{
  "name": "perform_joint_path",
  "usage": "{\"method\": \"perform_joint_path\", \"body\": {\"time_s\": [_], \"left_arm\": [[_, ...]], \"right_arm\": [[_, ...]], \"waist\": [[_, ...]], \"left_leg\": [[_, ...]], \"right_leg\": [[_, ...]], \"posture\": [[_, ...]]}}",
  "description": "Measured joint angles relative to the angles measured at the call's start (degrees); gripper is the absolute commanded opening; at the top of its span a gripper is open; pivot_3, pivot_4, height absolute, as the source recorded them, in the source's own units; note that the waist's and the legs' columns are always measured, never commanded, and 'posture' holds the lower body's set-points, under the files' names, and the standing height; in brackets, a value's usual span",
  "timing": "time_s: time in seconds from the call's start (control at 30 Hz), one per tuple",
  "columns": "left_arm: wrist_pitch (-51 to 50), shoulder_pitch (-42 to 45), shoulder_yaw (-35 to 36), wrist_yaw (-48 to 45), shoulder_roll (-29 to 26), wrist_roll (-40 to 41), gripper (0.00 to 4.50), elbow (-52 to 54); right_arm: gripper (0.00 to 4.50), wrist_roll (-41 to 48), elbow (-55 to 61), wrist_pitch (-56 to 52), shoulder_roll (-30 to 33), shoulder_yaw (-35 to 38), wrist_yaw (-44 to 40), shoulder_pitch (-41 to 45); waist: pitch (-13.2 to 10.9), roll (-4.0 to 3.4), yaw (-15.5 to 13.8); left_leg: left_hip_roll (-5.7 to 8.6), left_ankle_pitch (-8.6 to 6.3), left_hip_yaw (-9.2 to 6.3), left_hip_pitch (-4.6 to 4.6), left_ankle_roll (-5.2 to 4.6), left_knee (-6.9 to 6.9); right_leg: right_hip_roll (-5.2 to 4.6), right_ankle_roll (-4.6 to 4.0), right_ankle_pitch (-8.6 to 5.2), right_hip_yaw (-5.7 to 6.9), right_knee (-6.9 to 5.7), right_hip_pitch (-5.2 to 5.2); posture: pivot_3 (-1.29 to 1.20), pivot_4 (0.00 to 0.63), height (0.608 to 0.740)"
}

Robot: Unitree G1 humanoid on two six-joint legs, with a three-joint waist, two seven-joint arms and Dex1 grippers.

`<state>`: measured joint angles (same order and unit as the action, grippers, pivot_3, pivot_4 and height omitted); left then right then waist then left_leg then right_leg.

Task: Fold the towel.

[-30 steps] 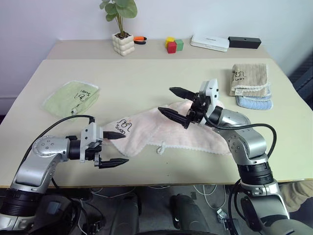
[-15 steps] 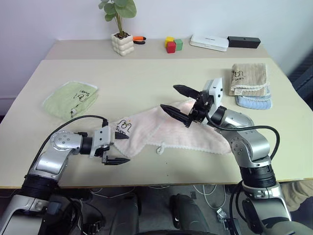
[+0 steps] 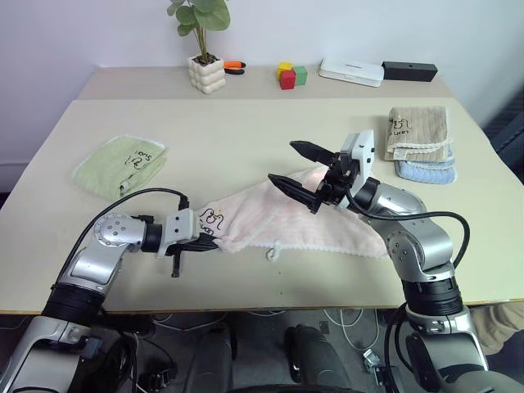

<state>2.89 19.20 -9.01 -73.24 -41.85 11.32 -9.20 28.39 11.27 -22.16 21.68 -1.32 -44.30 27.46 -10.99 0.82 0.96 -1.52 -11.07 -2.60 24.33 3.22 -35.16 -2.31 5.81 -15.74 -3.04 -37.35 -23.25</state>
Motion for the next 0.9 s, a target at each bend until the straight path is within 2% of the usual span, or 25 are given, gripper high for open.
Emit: {"method": "perform_joint_path", "body": {"time_s": [0.27, 0.43, 0.57, 0.77, 0.9], "left_arm": [[-8.5, -1.8, 11.5, -1.1, -1.1, 13.2, 0.02, 2.9], [-13.3, -1.9, 12.8, -1.8, -2.1, 15.7, 0.02, 3.0], [-21.0, -2.5, 12.8, -2.5, -2.8, 18.7, 1.38, 3.8], [-21.4, -5.4, 12.7, -3.9, -3.2, 19.0, 4.31, 7.5], [-20.2, -4.7, 12.6, -3.7, -2.9, 17.9, 4.31, 6.4]], "right_arm": [[4.50, 0.0, -0.1, 0.0, 0.2, 0.0, -0.2, 0.0], [4.50, 0.0, -0.3, 0.0, 0.2, 0.0, -0.7, 0.2], [4.50, 0.0, -0.4, 0.0, 0.1, 0.0, -1.1, 0.9], [4.50, 0.0, -0.4, 0.0, 0.1, 0.0, -1.2, 1.0], [4.50, 0.0, -0.4, 0.0, 0.1, 0.0, -1.1, 1.0]], "waist": [[0.0, 0.00, 0.0], [0.0, 0.00, 0.1], [0.0, 0.00, 0.2], [0.0, -0.01, 0.1], [0.0, 0.00, -0.1]], "left_leg": [[-0.01, 0.00, -0.04, 0.02, 0.00, -0.01], [-0.01, 0.00, -0.04, 0.01, 0.00, 0.00], [-0.02, 0.00, -0.05, 0.01, 0.00, 0.01], [-0.02, 0.00, -0.04, 0.01, 0.00, 0.02], [-0.01, 0.00, -0.04, 0.02, 0.00, 0.00]], "right_leg": [[0.00, 0.00, 0.00, 0.02, -0.10, -0.06], [0.02, 0.00, 0.00, 0.02, -0.11, -0.06], [0.03, 0.00, 0.00, 0.02, -0.11, -0.08], [0.03, -0.02, -0.01, 0.02, -0.11, -0.08], [0.01, -0.12, -0.07, 0.02, -0.10, -0.07]], "posture": [[0.00, 0.150, 0.740], [0.00, 0.150, 0.740], [0.00, 0.150, 0.740], [0.00, 0.150, 0.740], [0.00, 0.150, 0.740]]}}
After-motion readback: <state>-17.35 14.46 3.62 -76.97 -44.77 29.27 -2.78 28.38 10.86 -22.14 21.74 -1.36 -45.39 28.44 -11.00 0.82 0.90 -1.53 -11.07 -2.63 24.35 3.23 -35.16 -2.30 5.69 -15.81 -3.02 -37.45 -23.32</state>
